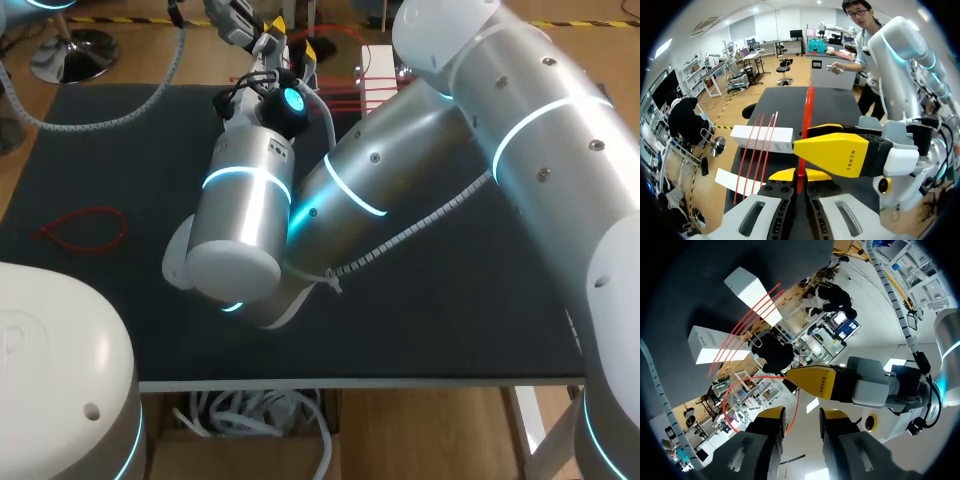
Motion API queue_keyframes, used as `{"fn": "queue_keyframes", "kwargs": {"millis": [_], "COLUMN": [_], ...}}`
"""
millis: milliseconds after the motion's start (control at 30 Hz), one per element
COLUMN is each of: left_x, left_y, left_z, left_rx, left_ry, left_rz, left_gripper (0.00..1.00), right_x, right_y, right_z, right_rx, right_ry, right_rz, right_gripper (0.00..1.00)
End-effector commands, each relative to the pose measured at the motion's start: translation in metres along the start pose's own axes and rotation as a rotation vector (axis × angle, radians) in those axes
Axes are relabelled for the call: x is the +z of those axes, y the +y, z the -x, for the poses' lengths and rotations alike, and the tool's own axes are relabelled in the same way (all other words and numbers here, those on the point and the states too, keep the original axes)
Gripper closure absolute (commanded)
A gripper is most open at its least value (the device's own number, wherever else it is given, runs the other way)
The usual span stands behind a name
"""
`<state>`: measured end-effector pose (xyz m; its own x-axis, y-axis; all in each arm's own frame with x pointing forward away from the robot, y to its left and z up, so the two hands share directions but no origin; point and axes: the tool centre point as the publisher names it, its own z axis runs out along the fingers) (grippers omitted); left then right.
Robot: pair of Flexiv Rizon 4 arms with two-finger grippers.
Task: Grab the tape and strap the tape.
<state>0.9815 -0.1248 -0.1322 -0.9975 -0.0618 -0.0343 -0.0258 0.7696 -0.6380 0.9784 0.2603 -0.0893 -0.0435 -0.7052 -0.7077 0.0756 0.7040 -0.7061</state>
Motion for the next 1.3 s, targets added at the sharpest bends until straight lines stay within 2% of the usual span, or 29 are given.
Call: {"fn": "queue_keyframes", "kwargs": {"millis": [33, 233, 367, 500, 933, 1067, 1133, 1167, 1233, 1300], "left_x": [0.000, 0.000, 0.000, 0.000, 0.000, 0.000, 0.000, 0.000, 0.000, 0.000], "left_y": [-0.001, -0.001, -0.001, -0.001, -0.001, -0.001, -0.001, -0.001, -0.001, -0.001], "left_z": [0.000, 0.000, 0.000, 0.000, 0.000, 0.000, 0.000, 0.000, 0.000, 0.000], "left_rx": [-0.001, -0.001, -0.001, -0.001, -0.001, -0.001, -0.001, -0.001, -0.001, -0.001], "left_ry": [0.002, 0.002, 0.002, 0.002, 0.002, 0.002, 0.002, 0.002, 0.002, 0.002], "left_rz": [0.005, 0.005, 0.005, 0.005, 0.005, 0.005, 0.005, 0.005, 0.005, 0.005], "left_gripper": [1.00, 1.00, 1.00, 1.00, 1.00, 1.00, 1.00, 1.00, 1.00, 1.00], "right_x": [-0.009, -0.023, -0.035, -0.041, -0.032, -0.029, -0.027, -0.027, -0.025, -0.024], "right_y": [-0.008, -0.018, -0.030, -0.045, -0.114, -0.134, -0.142, -0.146, -0.153, -0.157], "right_z": [0.002, 0.003, 0.002, 0.001, -0.002, -0.004, -0.007, -0.008, -0.010, -0.012], "right_rx": [0.006, 0.030, 0.054, 0.061, 0.056, 0.051, 0.051, 0.052, 0.051, 0.051], "right_ry": [0.007, 0.017, 0.033, 0.038, 0.037, 0.036, 0.041, 0.045, 0.050, 0.057], "right_rz": [0.018, 0.028, 0.036, 0.030, -0.035, -0.047, -0.049, -0.049, -0.049, -0.046], "right_gripper": [0.79, 0.77, 0.69, 0.69, 0.63, 0.56, 0.52, 0.40, 0.00, 0.00]}}
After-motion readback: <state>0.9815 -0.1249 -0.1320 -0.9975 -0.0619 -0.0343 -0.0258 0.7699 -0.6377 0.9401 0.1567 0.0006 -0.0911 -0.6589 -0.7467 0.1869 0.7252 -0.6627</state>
